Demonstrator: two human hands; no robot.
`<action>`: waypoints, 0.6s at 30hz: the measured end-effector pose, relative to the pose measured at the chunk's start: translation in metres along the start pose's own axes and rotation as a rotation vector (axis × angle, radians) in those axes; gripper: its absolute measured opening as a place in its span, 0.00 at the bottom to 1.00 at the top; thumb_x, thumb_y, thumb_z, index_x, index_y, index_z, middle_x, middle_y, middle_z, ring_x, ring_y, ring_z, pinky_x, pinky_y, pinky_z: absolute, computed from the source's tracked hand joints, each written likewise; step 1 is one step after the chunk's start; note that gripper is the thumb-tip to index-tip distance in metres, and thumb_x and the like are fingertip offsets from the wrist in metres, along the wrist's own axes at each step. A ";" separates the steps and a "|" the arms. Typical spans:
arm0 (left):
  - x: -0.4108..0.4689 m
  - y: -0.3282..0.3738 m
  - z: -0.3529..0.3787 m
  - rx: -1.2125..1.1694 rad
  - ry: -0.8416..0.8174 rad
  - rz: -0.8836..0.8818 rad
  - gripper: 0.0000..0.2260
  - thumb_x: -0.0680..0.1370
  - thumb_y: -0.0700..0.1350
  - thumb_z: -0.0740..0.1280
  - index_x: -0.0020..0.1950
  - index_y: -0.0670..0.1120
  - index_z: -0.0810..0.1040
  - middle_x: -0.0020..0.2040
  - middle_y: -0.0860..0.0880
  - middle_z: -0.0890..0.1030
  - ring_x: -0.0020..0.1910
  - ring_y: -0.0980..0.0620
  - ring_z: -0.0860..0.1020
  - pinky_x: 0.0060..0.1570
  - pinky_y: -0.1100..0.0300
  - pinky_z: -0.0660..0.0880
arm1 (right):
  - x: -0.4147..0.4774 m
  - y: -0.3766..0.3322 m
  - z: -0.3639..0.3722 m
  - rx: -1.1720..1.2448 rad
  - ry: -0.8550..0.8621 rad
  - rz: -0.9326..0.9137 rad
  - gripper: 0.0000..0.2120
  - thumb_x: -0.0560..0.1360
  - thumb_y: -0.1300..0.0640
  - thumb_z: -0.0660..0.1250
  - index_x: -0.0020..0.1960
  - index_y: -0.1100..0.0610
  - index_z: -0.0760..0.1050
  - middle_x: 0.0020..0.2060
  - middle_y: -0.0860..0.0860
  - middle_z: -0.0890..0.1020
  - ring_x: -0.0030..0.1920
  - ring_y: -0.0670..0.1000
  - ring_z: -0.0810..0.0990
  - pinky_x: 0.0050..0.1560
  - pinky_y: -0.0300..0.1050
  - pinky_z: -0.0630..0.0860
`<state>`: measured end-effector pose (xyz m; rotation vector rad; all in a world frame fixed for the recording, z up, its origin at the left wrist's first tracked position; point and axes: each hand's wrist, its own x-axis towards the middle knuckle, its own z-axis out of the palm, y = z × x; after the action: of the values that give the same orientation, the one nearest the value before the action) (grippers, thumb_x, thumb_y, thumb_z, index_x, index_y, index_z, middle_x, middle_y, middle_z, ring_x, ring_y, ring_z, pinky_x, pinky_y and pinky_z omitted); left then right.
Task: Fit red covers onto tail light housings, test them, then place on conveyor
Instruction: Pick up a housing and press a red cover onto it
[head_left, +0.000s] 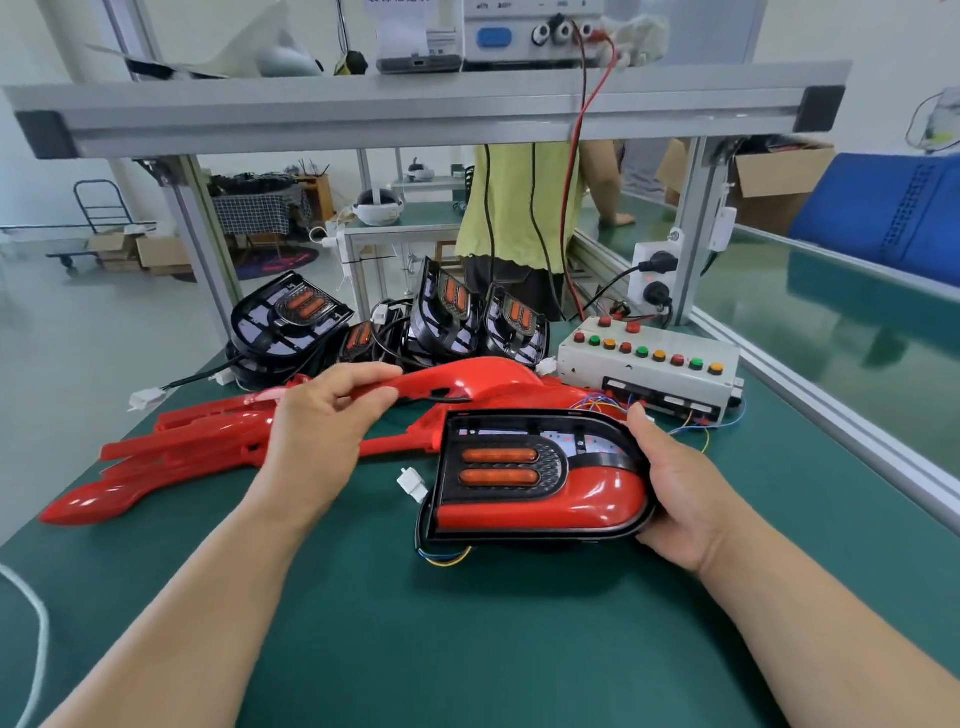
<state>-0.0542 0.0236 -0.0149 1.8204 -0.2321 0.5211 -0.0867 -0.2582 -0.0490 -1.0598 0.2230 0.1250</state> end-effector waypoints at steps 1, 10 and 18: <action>-0.003 0.003 0.006 -0.014 -0.024 0.017 0.12 0.76 0.38 0.71 0.47 0.57 0.85 0.32 0.60 0.81 0.29 0.64 0.73 0.31 0.75 0.67 | -0.001 0.000 0.001 -0.003 0.002 0.000 0.23 0.79 0.40 0.61 0.56 0.57 0.82 0.51 0.59 0.86 0.47 0.59 0.87 0.37 0.53 0.83; -0.011 0.006 0.033 -0.019 -0.201 0.087 0.15 0.75 0.35 0.72 0.46 0.57 0.84 0.47 0.57 0.83 0.46 0.59 0.79 0.52 0.65 0.74 | -0.002 0.000 0.006 -0.016 -0.008 -0.005 0.24 0.79 0.39 0.59 0.46 0.55 0.87 0.48 0.58 0.87 0.42 0.57 0.87 0.33 0.50 0.82; -0.015 0.002 0.044 0.054 -0.257 0.159 0.11 0.71 0.48 0.72 0.46 0.66 0.83 0.49 0.58 0.82 0.55 0.58 0.77 0.57 0.69 0.69 | -0.005 -0.002 0.008 -0.041 -0.014 -0.009 0.23 0.78 0.38 0.60 0.47 0.54 0.86 0.47 0.58 0.87 0.42 0.57 0.87 0.33 0.50 0.83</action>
<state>-0.0585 -0.0200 -0.0301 1.9301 -0.5453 0.4050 -0.0905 -0.2516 -0.0423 -1.1007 0.2042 0.1293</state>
